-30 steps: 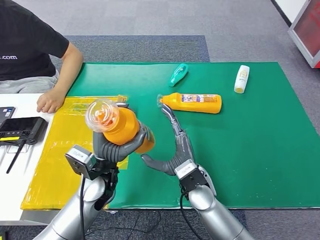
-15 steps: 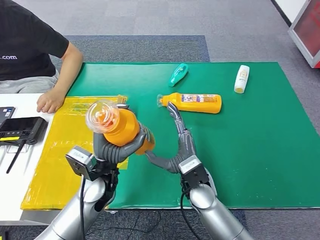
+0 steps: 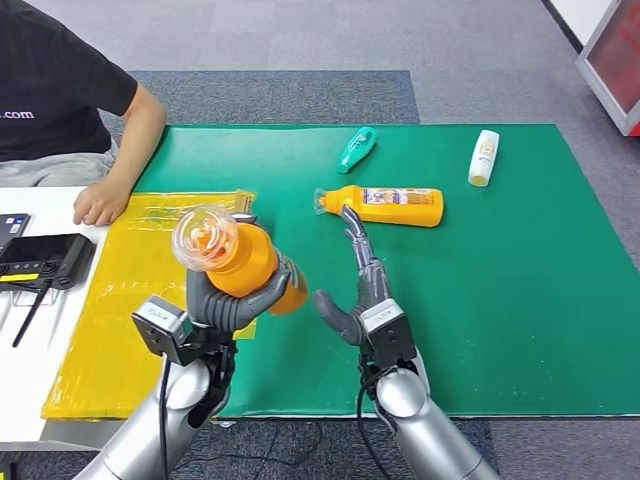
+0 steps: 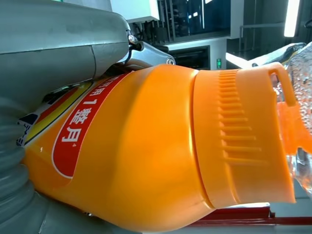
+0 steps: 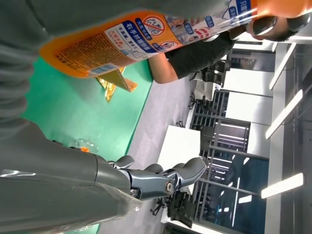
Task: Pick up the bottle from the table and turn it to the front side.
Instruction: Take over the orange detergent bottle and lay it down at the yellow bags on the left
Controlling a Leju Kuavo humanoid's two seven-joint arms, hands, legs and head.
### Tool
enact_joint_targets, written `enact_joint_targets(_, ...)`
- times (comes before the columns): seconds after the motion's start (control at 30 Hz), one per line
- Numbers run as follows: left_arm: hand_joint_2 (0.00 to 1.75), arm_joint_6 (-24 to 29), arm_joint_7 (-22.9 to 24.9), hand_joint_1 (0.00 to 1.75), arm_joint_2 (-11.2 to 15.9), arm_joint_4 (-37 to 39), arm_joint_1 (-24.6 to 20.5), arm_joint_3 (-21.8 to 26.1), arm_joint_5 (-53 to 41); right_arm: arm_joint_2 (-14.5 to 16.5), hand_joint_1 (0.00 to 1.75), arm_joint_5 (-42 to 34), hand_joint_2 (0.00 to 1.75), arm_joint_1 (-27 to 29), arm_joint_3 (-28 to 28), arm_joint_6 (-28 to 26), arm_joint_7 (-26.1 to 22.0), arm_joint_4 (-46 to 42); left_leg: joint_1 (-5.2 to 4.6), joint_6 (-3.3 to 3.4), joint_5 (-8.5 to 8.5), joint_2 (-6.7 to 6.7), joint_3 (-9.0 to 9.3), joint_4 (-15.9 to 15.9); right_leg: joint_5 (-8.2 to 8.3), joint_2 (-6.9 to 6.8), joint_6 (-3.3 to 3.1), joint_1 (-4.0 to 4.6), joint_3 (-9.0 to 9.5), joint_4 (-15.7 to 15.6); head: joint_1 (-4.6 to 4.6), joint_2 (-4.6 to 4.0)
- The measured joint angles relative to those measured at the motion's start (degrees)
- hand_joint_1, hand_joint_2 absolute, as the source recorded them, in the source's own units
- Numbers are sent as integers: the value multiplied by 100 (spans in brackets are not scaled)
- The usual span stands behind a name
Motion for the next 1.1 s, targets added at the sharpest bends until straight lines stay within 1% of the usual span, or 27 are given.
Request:
enact_joint_targets(0.4,175,-11,-33,175,0,22,-3,0,27,10,0,-65,0,4,0,-17,-11,8,0,0,0,0,0,0,0,0,0,0,-1,0,0,0)
enact_joint_targets(0.83,175,-39,-29,175,0,91,2,0,65,30,0,-140,0,30,-117,-228,-147,11,0,0,0,0,-1,0,0,0,0,0,-1,0,0,0)
enact_joint_targets(0.97,175,-239,12,175,0,105,52,0,271,60,0,-195,0,80,-223,-495,-311,1,0,0,0,0,-1,0,0,0,0,0,-1,0,1,0)
enact_joint_targets(1.1,175,-292,14,175,9,104,133,7,323,104,0,-250,0,137,-425,-970,-416,-54,0,0,0,0,-3,0,0,0,0,0,-2,0,0,0)
